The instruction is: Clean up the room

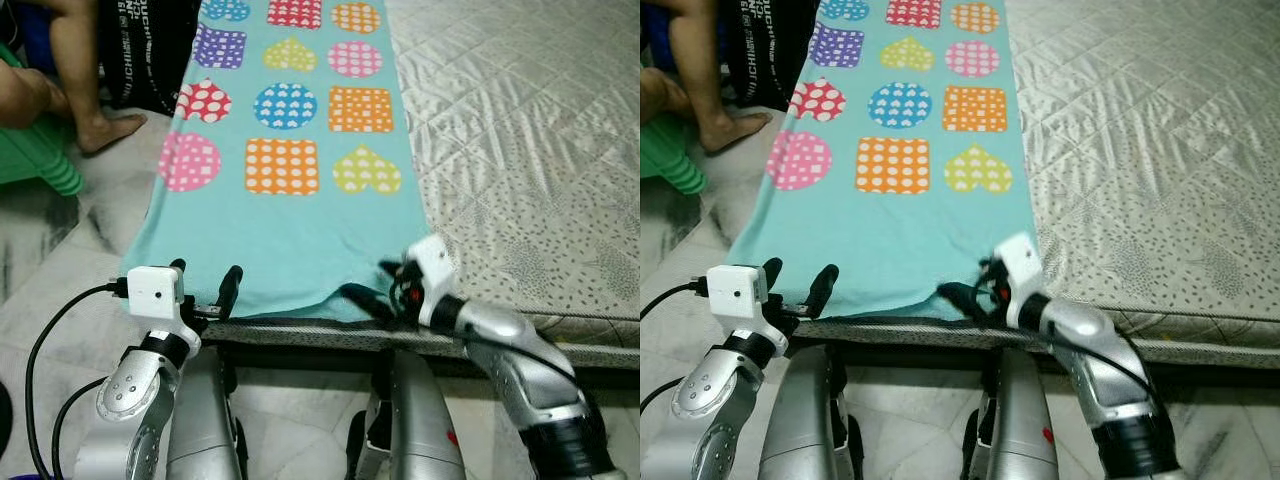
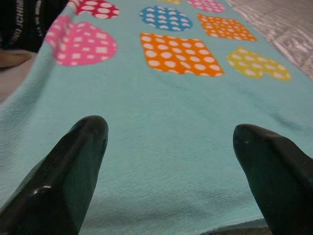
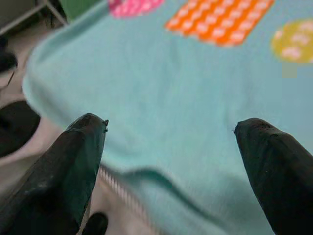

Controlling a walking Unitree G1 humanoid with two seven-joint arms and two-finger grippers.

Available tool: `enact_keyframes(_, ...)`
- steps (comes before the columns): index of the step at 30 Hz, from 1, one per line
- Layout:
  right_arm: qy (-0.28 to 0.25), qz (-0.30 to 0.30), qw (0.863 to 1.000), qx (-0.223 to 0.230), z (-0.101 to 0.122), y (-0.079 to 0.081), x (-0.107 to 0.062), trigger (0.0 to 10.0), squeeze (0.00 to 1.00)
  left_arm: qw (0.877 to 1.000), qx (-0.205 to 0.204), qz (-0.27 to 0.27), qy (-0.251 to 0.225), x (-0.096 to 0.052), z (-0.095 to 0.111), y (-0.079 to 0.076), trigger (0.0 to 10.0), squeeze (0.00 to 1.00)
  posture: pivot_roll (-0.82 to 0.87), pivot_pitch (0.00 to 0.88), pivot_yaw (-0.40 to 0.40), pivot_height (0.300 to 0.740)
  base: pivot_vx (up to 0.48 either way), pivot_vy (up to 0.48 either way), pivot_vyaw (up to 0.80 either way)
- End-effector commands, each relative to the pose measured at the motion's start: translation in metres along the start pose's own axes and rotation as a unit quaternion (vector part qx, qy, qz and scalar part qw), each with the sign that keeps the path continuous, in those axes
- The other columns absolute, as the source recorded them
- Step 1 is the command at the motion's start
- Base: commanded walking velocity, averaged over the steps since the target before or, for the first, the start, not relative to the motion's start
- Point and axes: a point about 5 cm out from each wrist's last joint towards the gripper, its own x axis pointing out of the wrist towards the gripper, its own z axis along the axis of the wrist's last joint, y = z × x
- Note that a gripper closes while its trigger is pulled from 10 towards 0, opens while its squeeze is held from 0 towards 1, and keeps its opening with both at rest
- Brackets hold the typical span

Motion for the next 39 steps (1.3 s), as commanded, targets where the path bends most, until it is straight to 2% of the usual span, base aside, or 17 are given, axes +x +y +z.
enact_keyframes(1, 0.002, -0.004, 1.0, 0.016, -0.004, 0.0, -0.003, 10.0, 0.38, 1.0, -0.002, -0.002, 0.008, -0.003, -0.005, 0.0, 10.0, 0.0, 0.13, 0.243, -0.049, 0.545, 0.0, 0.0, 0.0)
enact_keyframes(4, 0.007, -0.017, 1.0, 0.008, -0.007, 0.003, 0.002, 10.0, 0.37, 1.0, -0.003, -0.002, 0.008, -0.003, -0.005, -0.001, 10.0, 0.0, 0.13, 0.247, -0.051, 0.545, 0.0, 0.0, 0.0)
enact_keyframes(5, 0.012, -0.022, 1.0, 0.006, -0.008, 0.004, 0.004, 10.0, 0.32, 1.0, -0.003, -0.003, 0.008, -0.003, -0.005, -0.001, 10.0, 0.0, 0.13, 0.247, -0.051, 0.545, 0.0, 0.0, 0.0)
enact_keyframes(6, 0.017, -0.027, 0.999, 0.003, -0.01, 0.005, 0.006, 10.0, 0.0, 1.0, -0.003, -0.003, 0.008, -0.002, -0.005, -0.001, 10.0, 0.0, 0.13, 0.247, -0.051, 0.545, 0.0, 0.0, 0.0)
enact_keyframes(11, 0.061, -0.057, 0.996, -0.042, -0.026, 0.01, 0.026, 10.0, 0.0, 1.0, -0.003, -0.005, 0.007, 0.001, -0.004, -0.002, 10.0, 0.0, 0.13, 0.248, -0.047, 0.545, 0.0, 0.0, 0.0)
enact_keyframes(13, 0.076, -0.069, 0.994, -0.041, -0.033, 0.014, 0.04, 10.0, 0.0, 1.0, -0.002, -0.005, 0.004, 0.002, -0.003, -0.002, 10.0, 0.0, 0.14, 0.252, -0.049, 0.545, 0.0, 0.0, 0.0)
enact_keyframes(20, 0.101, -0.087, 0.99, -0.046, -0.041, 0.016, 0.054, 10.0, 0.0, 1.0, -0.001, 0.0, 0.003, 0.0, -0.002, -0.001, 10.0, 0.0, 0.15, 0.257, -0.056, 0.545, 0.0, 0.0, 0.0)
enact_keyframes(23, 0.13, -0.08, 0.986, -0.07, -0.051, 0.018, 0.058, 10.0, 0.0, 1.0, -0.002, 0.001, 0.003, 0.0, -0.002, -0.002, 10.0, 0.0, 0.15, 0.259, -0.059, 0.545, 0.0, 0.0, 0.0)
enact_keyframes(26, 0.171, -0.085, 0.977, -0.09, -0.064, 0.006, 0.045, 10.0, 0.0, 1.0, -0.002, 0.003, 0.003, -0.002, -0.002, -0.002, 10.0, 0.0, 0.16, 0.26, -0.062, 0.545, 0.0, 0.0, 0.0)
enact_keyframes(30, 0.189, -0.094, 0.973, -0.095, -0.068, -0.01, 0.02, 10.0, 0.0, 1.0, -0.001, 0.007, 0.006, -0.003, -0.004, 0.002, 10.0, 0.0, 0.15, 0.263, -0.061, 0.545, 0.0, 0.0, 0.0)
enact_keyframes(32, 0.203, -0.095, 0.969, -0.1, -0.071, -0.018, 0.001, 10.0, 0.0, 1.0, -0.001, 0.007, 0.007, -0.003, -0.004, 0.002, 10.0, 0.0, 0.14, 0.263, -0.061, 0.545, 0.0, 0.0, 0.0)
enact_keyframes(39, 0.237, -0.054, 0.964, -0.106, -0.075, -0.018, -0.034, 10.0, 0.0, 1.0, -0.004, -0.001, 0.008, 0.001, -0.005, -0.002, 10.0, 0.0, 0.11, 0.263, -0.057, 0.545, 0.0, 0.0, 0.0)
